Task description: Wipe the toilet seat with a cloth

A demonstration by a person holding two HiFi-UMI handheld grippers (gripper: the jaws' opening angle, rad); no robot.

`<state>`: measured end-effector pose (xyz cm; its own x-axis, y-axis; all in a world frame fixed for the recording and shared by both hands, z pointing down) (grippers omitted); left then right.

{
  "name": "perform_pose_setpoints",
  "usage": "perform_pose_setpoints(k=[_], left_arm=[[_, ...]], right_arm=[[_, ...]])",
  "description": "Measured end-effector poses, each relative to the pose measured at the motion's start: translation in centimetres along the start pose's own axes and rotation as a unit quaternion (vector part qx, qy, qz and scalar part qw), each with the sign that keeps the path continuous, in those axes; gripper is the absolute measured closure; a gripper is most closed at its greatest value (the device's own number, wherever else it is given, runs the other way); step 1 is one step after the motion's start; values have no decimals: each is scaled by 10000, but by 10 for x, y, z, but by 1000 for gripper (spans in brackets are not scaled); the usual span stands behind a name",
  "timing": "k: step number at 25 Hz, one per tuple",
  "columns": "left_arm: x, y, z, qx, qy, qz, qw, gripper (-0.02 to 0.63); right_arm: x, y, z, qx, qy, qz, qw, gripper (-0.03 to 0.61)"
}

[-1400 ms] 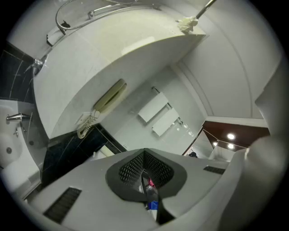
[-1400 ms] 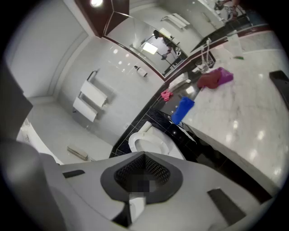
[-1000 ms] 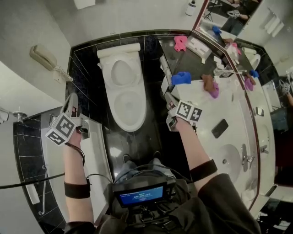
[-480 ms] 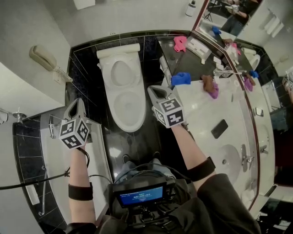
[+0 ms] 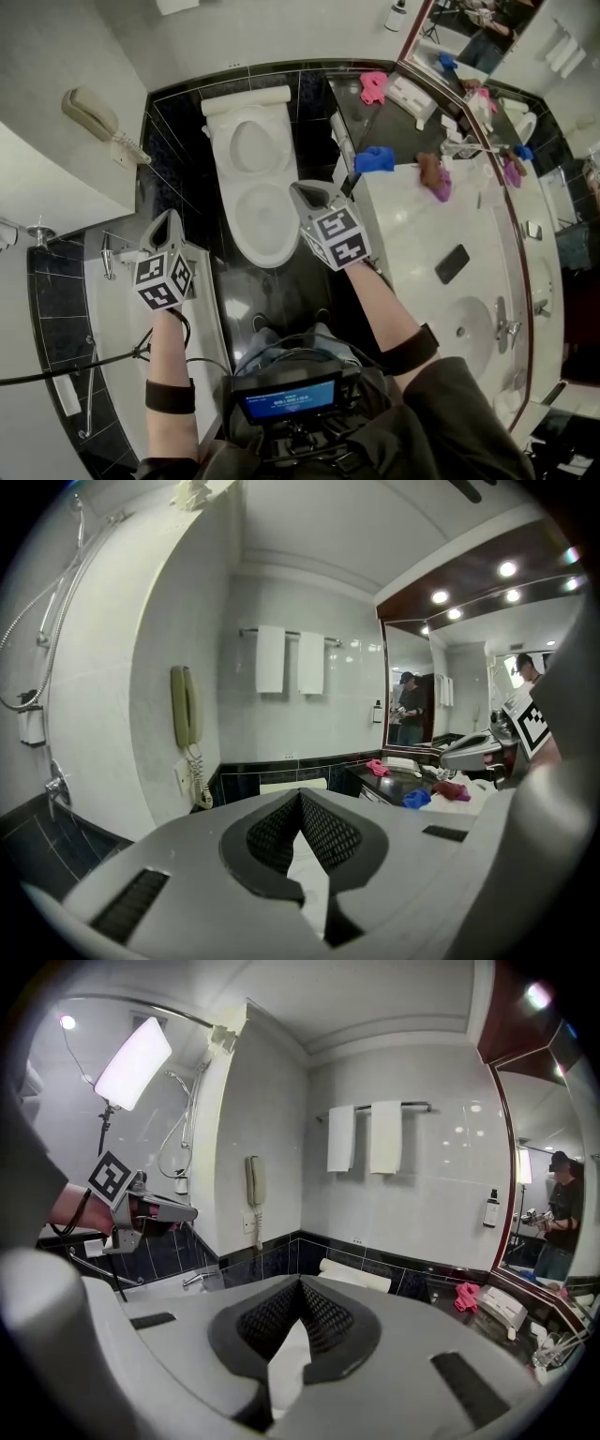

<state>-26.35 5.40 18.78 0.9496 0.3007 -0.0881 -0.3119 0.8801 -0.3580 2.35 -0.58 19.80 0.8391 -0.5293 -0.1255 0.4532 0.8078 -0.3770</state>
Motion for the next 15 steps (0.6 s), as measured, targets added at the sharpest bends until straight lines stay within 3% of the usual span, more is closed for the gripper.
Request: perform_pose_setpoints(k=[11, 15], left_arm=[[39, -32, 2, -156, -214, 404, 9988, 609], [74, -58, 0, -322, -366, 760, 9959, 549]], right_arm=[[24, 19, 33, -196, -213, 98, 9995, 557], [51, 36, 51, -295, -312, 230, 9988, 557]])
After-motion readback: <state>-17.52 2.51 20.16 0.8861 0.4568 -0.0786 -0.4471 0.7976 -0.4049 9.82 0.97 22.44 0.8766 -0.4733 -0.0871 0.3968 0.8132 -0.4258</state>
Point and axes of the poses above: the fingertips, and each gripper's own axes: y backward along the fingers, x to its right, z out of its underside, the point moved 5 cm from there along y, backward along the fingers, and after that the axes turned 12 degrees about z, right-handed, at the moved point
